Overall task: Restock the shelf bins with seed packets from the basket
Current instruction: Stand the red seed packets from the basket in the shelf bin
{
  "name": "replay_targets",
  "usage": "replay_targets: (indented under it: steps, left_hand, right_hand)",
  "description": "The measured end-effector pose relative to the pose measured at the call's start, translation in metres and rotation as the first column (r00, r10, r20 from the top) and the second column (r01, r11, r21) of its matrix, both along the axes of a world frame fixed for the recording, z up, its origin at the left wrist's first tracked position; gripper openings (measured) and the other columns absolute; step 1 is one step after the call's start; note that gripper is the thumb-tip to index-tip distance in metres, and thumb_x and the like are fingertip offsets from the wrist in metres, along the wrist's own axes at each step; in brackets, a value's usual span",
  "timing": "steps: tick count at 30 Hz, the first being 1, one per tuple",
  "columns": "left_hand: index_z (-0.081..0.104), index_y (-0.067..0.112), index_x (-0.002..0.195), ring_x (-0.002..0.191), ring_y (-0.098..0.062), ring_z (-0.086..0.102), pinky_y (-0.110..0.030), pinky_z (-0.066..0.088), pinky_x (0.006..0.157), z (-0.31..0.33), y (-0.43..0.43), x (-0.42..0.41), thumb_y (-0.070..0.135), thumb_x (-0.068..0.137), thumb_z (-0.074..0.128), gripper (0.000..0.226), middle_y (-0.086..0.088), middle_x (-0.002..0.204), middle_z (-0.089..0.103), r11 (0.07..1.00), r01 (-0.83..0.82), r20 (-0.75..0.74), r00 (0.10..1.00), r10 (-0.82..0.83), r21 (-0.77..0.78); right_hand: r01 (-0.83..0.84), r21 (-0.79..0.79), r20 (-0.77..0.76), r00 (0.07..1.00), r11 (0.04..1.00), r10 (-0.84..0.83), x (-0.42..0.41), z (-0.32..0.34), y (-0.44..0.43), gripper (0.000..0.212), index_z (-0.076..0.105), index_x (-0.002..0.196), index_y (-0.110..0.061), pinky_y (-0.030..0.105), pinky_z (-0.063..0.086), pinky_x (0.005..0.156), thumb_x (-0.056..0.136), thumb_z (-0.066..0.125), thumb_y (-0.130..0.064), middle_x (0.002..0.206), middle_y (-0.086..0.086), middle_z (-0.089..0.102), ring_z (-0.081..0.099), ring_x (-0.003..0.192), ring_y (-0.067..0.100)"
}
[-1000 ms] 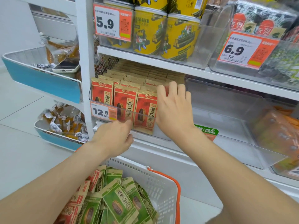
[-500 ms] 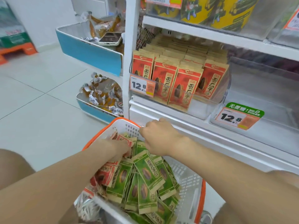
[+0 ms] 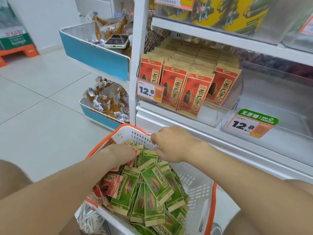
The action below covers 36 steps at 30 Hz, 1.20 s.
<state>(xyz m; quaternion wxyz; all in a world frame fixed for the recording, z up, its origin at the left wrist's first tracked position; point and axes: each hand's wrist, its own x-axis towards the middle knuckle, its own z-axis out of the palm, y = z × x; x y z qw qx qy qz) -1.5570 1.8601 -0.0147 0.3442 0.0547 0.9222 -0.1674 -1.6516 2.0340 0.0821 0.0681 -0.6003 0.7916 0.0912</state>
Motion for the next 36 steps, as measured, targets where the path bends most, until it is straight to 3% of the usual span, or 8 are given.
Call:
replay_targets:
  steps: [4, 8, 13, 19, 22, 29, 34, 36]
  left_hand:
    - [0.057, 0.022, 0.083, 0.091, -0.024, 0.064, -0.035, 0.053, 0.078, 0.006, -0.010, -0.010, 0.004, 0.096, 0.057, 0.022, -0.006, 0.102, 0.063, 0.992, -0.099, -0.061, 0.993, 0.104, 0.078]
    - [0.059, 0.039, 0.087, 0.091, -0.014, 0.045, -0.036, 0.045, 0.082, 0.022, -0.008, -0.028, 0.027, 0.102, 0.061, 0.019, 0.015, 0.089, 0.059, 0.929, 0.005, -0.428, 0.888, 0.166, 0.370]
    - [0.071, 0.027, 0.096, 0.088, -0.014, 0.061, -0.035, 0.052, 0.082, 0.059, 0.022, -0.037, 0.018, 0.104, 0.063, 0.015, 0.007, 0.092, 0.070, 0.520, 0.013, -0.342, 0.768, 0.541, 0.854]
    - [0.076, 0.021, 0.103, 0.080, -0.015, 0.072, -0.036, 0.060, 0.075, 0.087, 0.042, -0.049, 0.021, 0.101, 0.070, 0.006, 0.003, 0.092, 0.073, 0.061, 0.078, -0.095, 0.594, 0.798, 0.995]
    - [0.062, 0.027, 0.122, 0.086, -0.014, 0.075, -0.036, 0.062, 0.076, 0.097, 0.057, -0.052, 0.036, 0.099, 0.071, 0.026, 0.004, 0.109, 0.066, 0.041, 0.142, -0.101, 0.442, 0.891, 0.989]
    - [0.051, 0.036, 0.142, 0.097, -0.005, 0.068, -0.039, 0.056, 0.088, 0.115, 0.086, -0.052, 0.023, 0.087, 0.075, 0.061, 0.010, 0.113, 0.068, -0.107, -0.032, 0.098, 0.710, 0.698, 0.994]
    - [0.061, 0.025, 0.135, 0.109, -0.031, 0.075, -0.050, 0.061, 0.094, 0.134, 0.084, -0.057, -0.004, 0.097, 0.066, 0.047, -0.008, 0.119, 0.077, -0.479, -0.046, 0.395, 0.638, 0.662, 0.877]
    - [0.060, 0.020, 0.136, 0.108, -0.033, 0.075, -0.053, 0.059, 0.096, 0.140, 0.082, -0.062, -0.001, 0.097, 0.067, 0.045, -0.011, 0.120, 0.077, -0.563, 0.008, 0.444, 0.605, 0.661, 0.827]
  right_hand:
    - [0.052, -0.015, -0.013, 0.999, 0.999, -0.052, -0.008, 0.007, 0.006, 0.024, 0.066, 0.113, -0.018, 0.041, 0.057, 0.074, 0.097, 0.051, -0.028, 0.102, 0.009, 0.069, 0.067, 0.087, 0.035]
    - [0.126, 0.019, -0.052, 0.991, 0.992, -0.125, -0.020, 0.014, 0.012, 0.019, 0.065, 0.109, -0.015, 0.036, 0.045, 0.063, 0.098, 0.050, -0.022, 0.092, 0.008, 0.060, 0.063, 0.086, 0.037]
    - [0.213, 0.151, 0.108, 0.967, 0.965, -0.230, -0.039, 0.022, 0.025, 0.017, 0.062, 0.106, -0.014, 0.043, 0.056, 0.080, 0.101, 0.057, -0.030, 0.095, 0.007, 0.061, 0.062, 0.097, 0.033]
    - [0.394, -0.053, 0.415, 0.844, 0.918, -0.339, -0.050, 0.046, 0.034, 0.016, 0.071, 0.086, -0.014, 0.043, 0.058, 0.068, 0.095, 0.071, -0.027, 0.076, 0.003, 0.073, 0.069, 0.068, 0.019]
    - [0.664, -0.154, 0.628, 0.638, 0.732, -0.446, -0.049, 0.063, 0.038, 0.012, 0.072, 0.088, -0.001, 0.043, 0.064, 0.058, 0.092, 0.068, -0.012, 0.071, 0.013, 0.076, 0.075, 0.059, 0.024]
    - [0.913, -0.206, 0.927, 0.297, 0.352, -0.228, -0.048, 0.084, 0.049, 0.029, 0.066, 0.106, -0.005, 0.049, 0.066, 0.072, 0.095, 0.077, -0.029, 0.074, 0.014, 0.077, 0.078, 0.068, 0.032]
    - [0.693, -0.597, 0.553, 0.721, 0.404, -0.419, -0.067, 0.098, 0.066, 0.021, 0.071, 0.102, -0.025, 0.029, 0.055, 0.078, 0.094, 0.071, -0.044, 0.070, -0.006, 0.074, 0.070, 0.077, 0.009]
    - [0.664, -0.641, 0.459, 0.733, 0.385, -0.501, -0.070, 0.104, 0.074, 0.016, 0.070, 0.097, -0.027, 0.015, 0.047, 0.072, 0.093, 0.070, -0.042, 0.069, -0.009, 0.071, 0.066, 0.076, 0.004]
